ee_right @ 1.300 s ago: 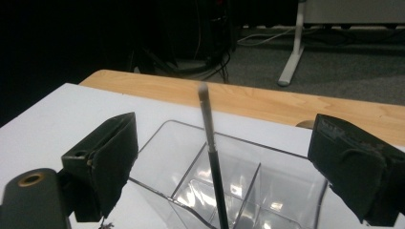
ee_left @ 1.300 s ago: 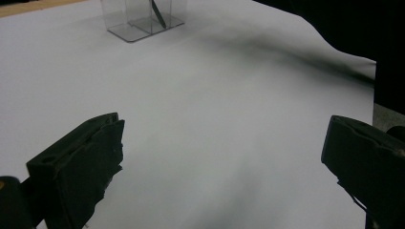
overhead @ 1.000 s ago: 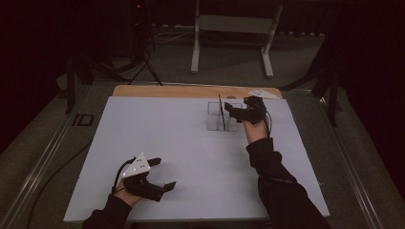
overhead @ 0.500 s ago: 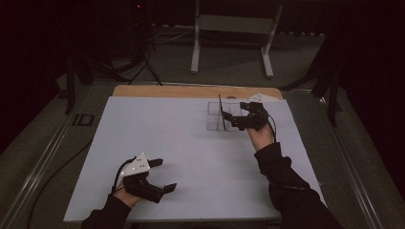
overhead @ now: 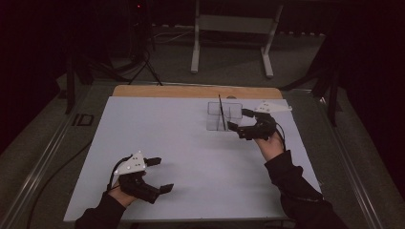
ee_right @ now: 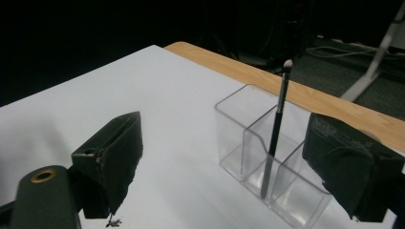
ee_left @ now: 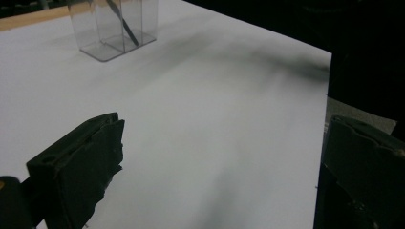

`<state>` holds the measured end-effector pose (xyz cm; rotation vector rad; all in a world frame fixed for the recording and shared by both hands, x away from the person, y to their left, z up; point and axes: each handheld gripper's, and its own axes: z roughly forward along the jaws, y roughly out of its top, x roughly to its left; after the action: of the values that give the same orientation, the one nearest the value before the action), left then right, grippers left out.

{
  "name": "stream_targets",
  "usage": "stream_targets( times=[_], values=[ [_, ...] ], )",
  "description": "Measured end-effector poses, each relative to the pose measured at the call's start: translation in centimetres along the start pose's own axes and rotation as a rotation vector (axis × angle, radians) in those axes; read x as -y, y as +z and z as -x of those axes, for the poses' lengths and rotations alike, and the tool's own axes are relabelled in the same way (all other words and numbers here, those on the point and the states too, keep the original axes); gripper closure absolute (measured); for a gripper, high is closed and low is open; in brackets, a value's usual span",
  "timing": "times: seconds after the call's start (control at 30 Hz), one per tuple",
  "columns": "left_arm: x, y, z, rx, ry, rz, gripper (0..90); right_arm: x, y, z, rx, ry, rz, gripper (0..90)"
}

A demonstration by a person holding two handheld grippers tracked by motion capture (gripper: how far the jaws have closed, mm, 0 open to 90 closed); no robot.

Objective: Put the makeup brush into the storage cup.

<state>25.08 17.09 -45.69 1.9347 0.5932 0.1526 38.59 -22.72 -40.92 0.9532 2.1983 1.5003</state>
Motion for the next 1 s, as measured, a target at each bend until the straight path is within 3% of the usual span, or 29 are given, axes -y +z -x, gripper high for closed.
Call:
stream_targets(
  times=[0.1, 0.53, 0.6, 0.63, 0.7, 0.87, 1.0],
  values=[
    [-0.2, -0.4, -0.1, 0.005, 0.003, -0.007, 1.6, 1.0, -0.5, -0.3, -0.051, -0.010, -0.012, 15.1],
    [0.2, -1.7, -0.4, 0.000, 0.004, -0.018, 1.6, 3.5, -2.7, -1.8, -0.081, 0.005, 0.003, 17.0],
    [0.3, -1.9, -0.5, -0.003, -0.002, -0.018, 1.6, 3.8, -3.0, -2.2, -0.085, -0.007, 0.007, 17.0],
    [0.4, -2.0, -0.6, -0.006, -0.008, -0.019, 1.6, 4.1, -3.2, -2.5, -0.127, -0.019, 0.002, 17.2],
    [0.4, -2.1, -0.6, -0.008, -0.006, -0.021, 1.6, 4.3, -3.4, -2.9, -0.143, -0.041, -0.017, 17.1],
    [0.5, -2.3, -0.5, -0.009, -0.006, -0.022, 1.6, 5.0, -3.9, -3.6, -0.161, -0.083, -0.034, 15.1],
    [0.8, -2.5, -0.5, -0.015, -0.016, -0.013, 1.7, 5.7, -4.6, -3.7, -0.198, -0.053, -0.007, 14.0]
  ],
)
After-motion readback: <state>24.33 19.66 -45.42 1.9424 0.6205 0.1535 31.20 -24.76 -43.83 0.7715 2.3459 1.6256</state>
